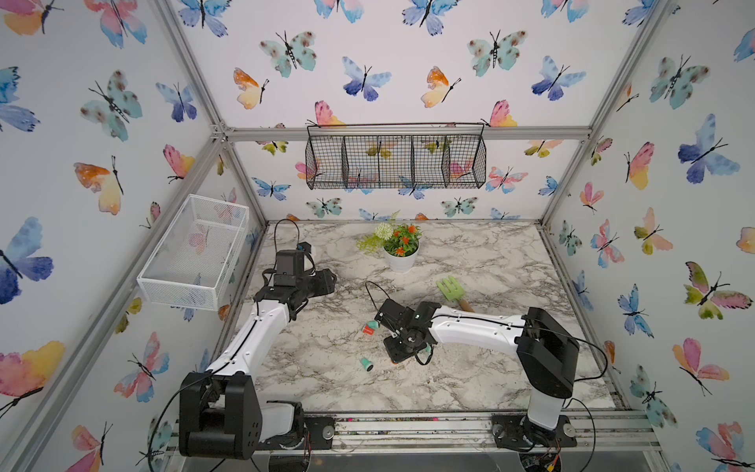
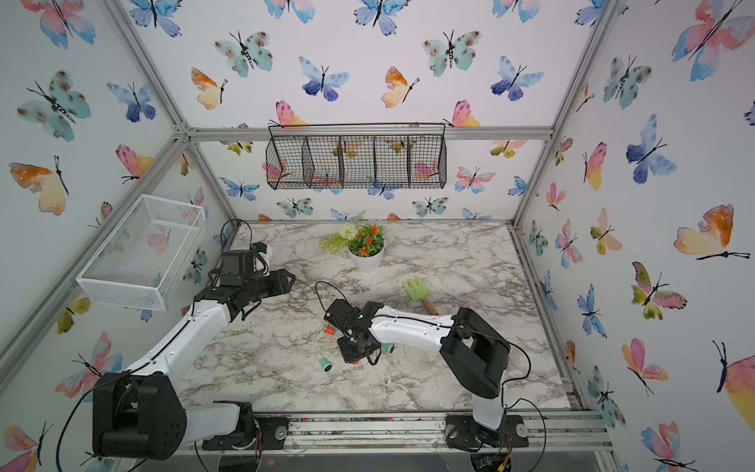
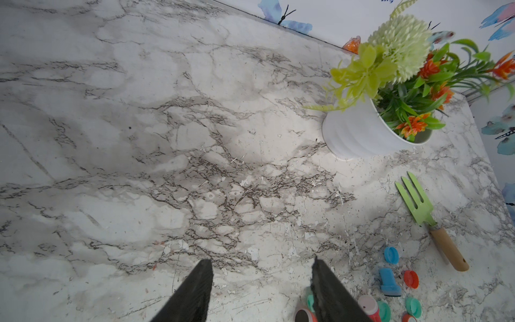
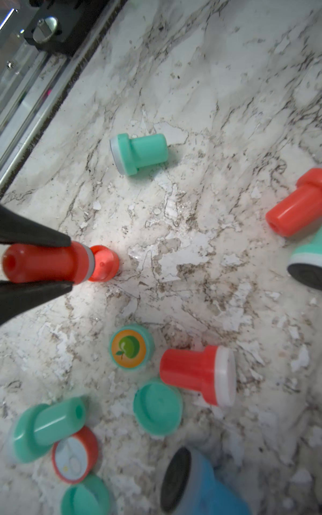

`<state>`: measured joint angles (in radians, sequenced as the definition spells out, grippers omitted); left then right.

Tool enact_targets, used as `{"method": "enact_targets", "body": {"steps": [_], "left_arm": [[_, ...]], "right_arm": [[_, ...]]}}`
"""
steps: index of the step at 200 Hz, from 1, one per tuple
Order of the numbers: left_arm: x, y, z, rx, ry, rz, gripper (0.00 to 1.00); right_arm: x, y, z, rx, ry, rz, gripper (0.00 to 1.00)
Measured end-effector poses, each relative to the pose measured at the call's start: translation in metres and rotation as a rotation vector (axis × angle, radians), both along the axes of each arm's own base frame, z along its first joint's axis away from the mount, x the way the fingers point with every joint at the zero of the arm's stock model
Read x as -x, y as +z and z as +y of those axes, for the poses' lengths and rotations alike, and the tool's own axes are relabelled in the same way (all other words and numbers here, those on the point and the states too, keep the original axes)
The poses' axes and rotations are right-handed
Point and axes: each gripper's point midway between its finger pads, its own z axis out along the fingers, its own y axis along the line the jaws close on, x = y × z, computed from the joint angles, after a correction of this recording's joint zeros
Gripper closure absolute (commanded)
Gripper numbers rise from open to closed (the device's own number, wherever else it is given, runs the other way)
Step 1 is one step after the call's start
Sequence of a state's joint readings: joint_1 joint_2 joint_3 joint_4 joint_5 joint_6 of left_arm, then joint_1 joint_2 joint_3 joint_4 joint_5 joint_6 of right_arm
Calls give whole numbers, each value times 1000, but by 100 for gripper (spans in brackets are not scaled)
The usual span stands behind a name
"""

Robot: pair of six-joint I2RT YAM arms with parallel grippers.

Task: Close the stamp cap
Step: Close the cover of the stamp.

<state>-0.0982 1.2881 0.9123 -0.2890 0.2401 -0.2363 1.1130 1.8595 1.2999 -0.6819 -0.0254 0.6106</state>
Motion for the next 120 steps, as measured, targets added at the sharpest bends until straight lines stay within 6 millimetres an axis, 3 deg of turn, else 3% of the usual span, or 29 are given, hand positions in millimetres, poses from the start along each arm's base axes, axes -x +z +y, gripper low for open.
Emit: {"method": "enact_targets", "body": {"steps": [120], "left_arm": [[0, 0, 0, 1, -1, 1, 41]], "right_arm": [[2, -11, 1, 30, 1, 7, 99]]}}
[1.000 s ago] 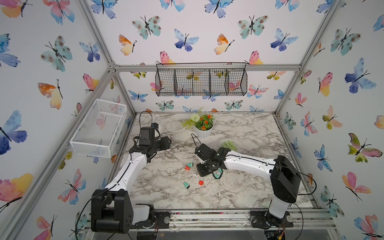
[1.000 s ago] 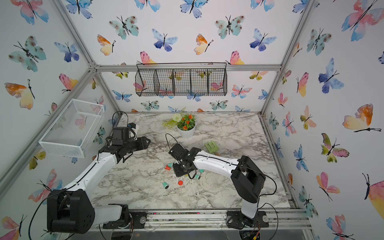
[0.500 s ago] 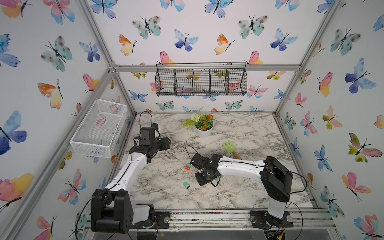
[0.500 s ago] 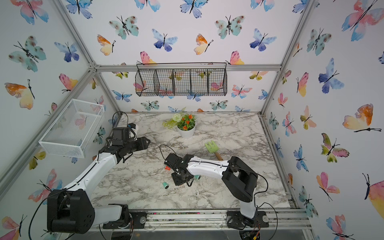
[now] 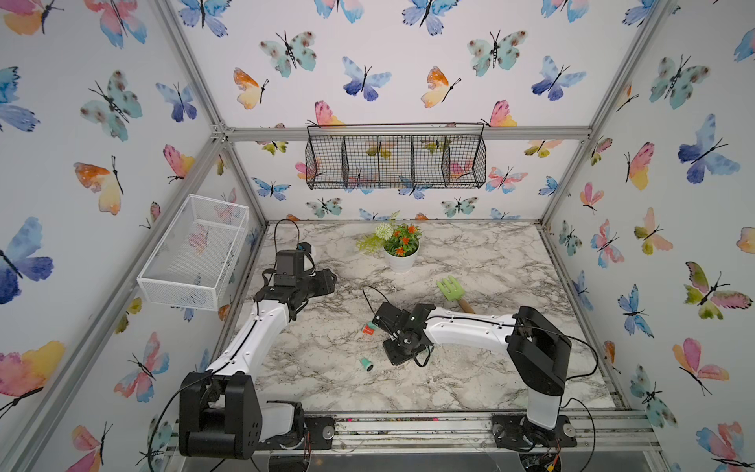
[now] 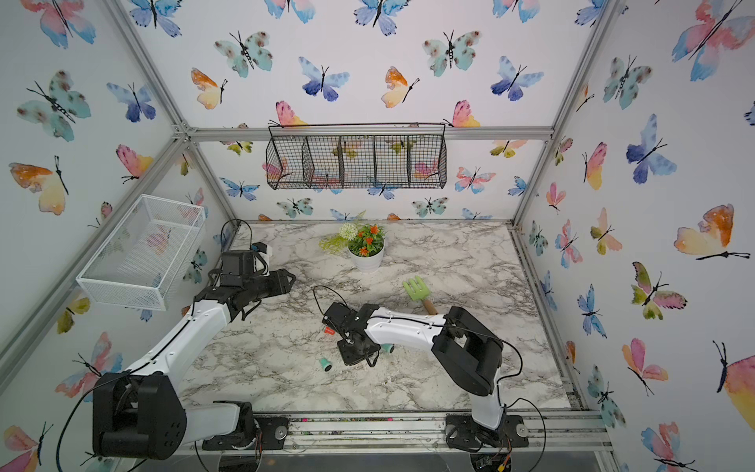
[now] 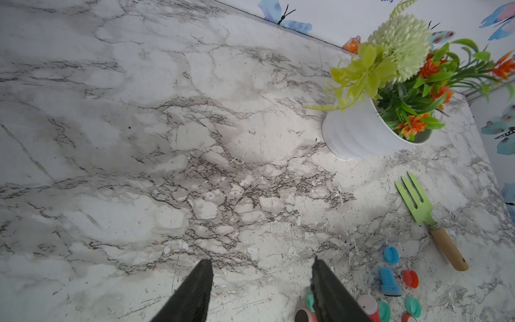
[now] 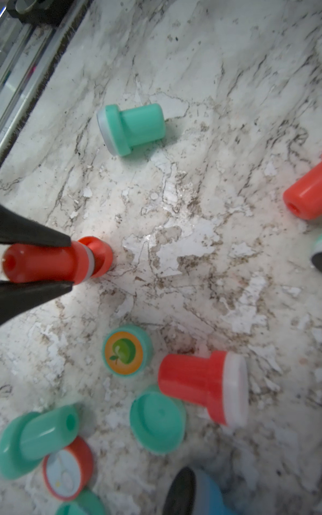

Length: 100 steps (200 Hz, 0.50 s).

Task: Close the stamp cap
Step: Close the cover of the stamp.

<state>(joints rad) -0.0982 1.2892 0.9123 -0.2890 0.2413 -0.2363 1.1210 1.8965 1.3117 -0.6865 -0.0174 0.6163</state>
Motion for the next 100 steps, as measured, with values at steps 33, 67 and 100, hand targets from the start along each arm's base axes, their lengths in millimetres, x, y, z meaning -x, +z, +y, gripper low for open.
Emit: {"method": "enact_targets", "body": {"steps": [33, 67, 100], "left_arm": [[0, -1, 0, 0, 0, 3, 41], [0, -2, 0, 0, 0, 5, 41], [0, -2, 0, 0, 0, 5, 41]], "right_arm": [[0, 2, 3, -9, 2, -2, 99], [0, 5, 7, -20, 7, -5, 99], [-1, 8, 10, -31, 11, -10, 99]]}}
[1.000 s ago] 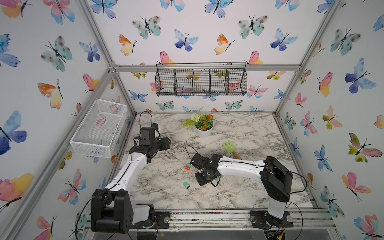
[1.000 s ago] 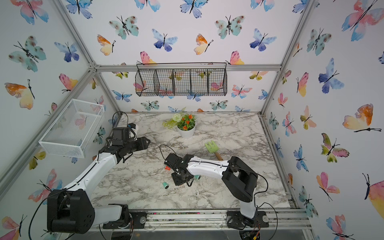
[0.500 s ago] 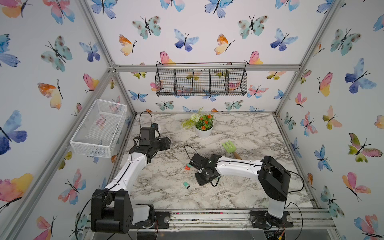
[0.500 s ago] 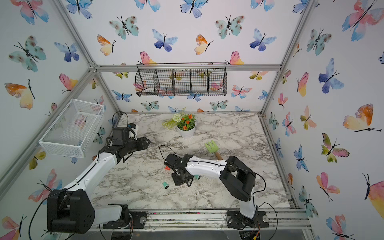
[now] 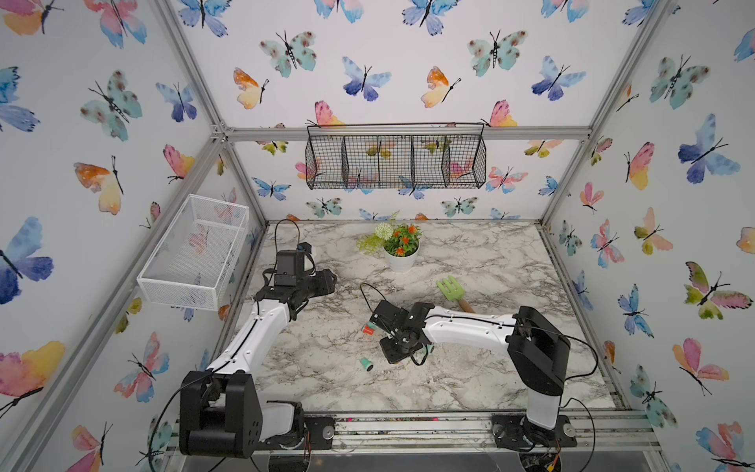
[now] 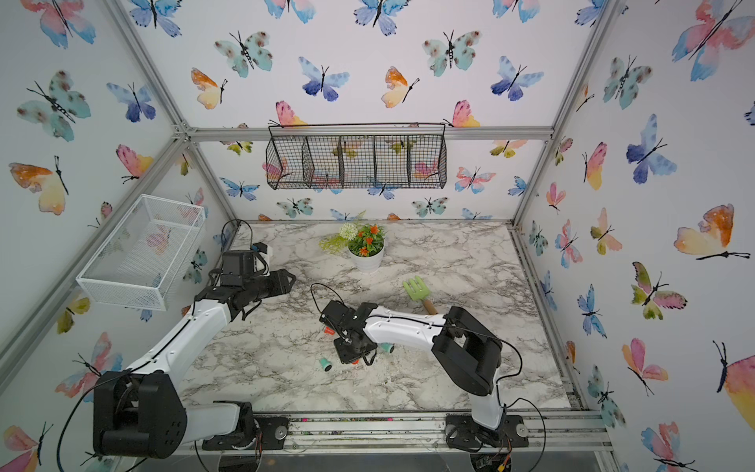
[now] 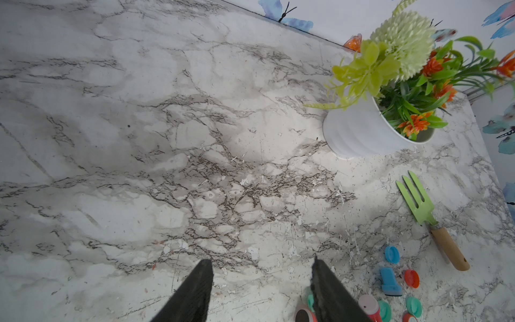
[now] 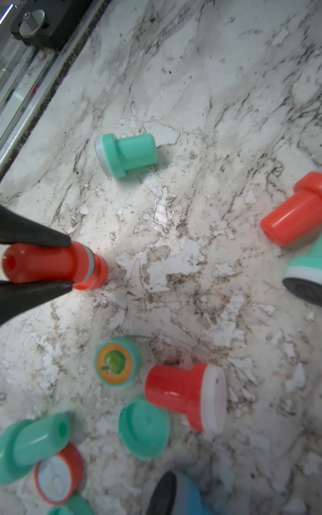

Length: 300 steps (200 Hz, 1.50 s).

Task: Close the stamp cap
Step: Close the cover of the stamp.

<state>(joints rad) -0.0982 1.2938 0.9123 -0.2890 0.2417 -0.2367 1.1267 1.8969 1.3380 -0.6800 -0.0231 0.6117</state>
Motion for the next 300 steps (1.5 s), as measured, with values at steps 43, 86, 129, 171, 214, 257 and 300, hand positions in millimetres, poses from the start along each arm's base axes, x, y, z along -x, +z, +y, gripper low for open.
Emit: {"method": "enact_targets", "body": {"steps": [43, 86, 129, 171, 214, 257, 300], "left_arm": [[0, 0, 0, -1, 0, 0, 41], [0, 0, 0, -1, 0, 0, 41], [0, 0, 0, -1, 0, 0, 41], [0, 0, 0, -1, 0, 0, 41], [0, 0, 0, -1, 0, 0, 41], [0, 0, 0, -1, 0, 0, 41], [0, 0, 0, -1, 0, 0, 41]], "right_arm": [[0, -5, -1, 11, 2, 5, 99], [1, -6, -1, 12, 3, 8, 99], [1, -6, -1, 13, 4, 9, 99], [2, -8, -2, 18, 5, 11, 99], [4, -12, -5, 39, 8, 19, 99], [6, -13, -9, 59, 15, 23, 99], [5, -14, -15, 86, 11, 12, 99]]}}
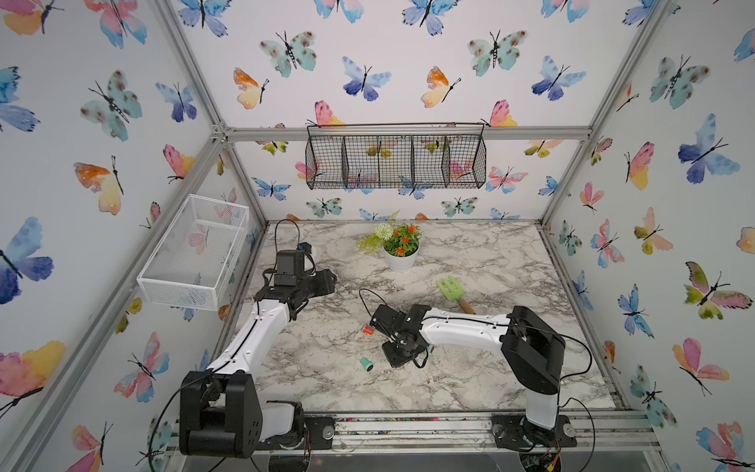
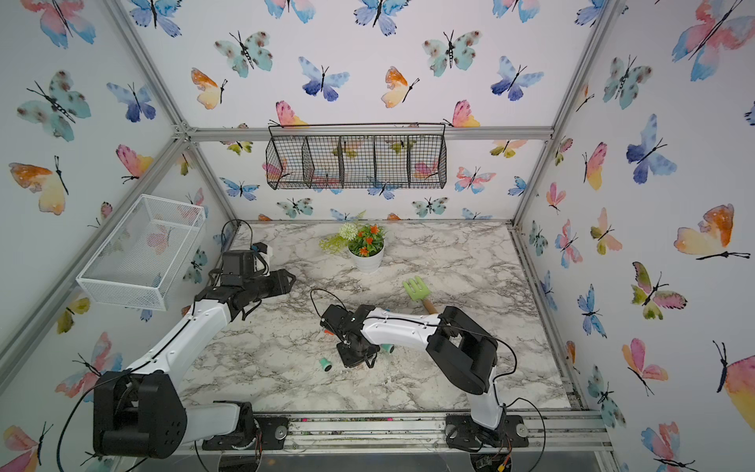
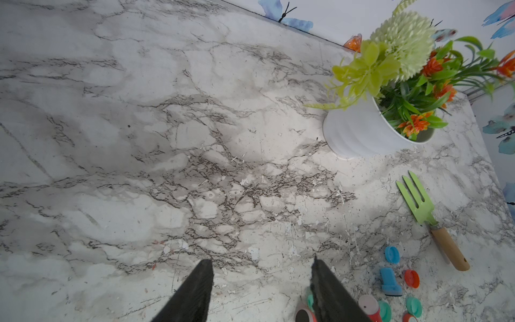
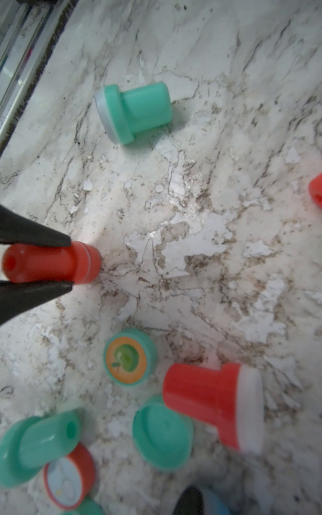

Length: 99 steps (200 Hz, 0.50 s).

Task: Close the stamp cap
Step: Close the cover of the stamp.

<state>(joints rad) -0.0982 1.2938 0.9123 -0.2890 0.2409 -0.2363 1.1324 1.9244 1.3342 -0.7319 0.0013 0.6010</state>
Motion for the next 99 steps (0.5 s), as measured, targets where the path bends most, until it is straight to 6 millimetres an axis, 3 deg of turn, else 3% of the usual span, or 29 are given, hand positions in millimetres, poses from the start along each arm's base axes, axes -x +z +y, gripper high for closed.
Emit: {"method": "enact_targets", "body": {"steps": [99], "left_arm": [[0, 0, 0, 0, 0, 0, 41]], "right_arm": [[0, -4, -5, 50, 10, -69, 99]]}}
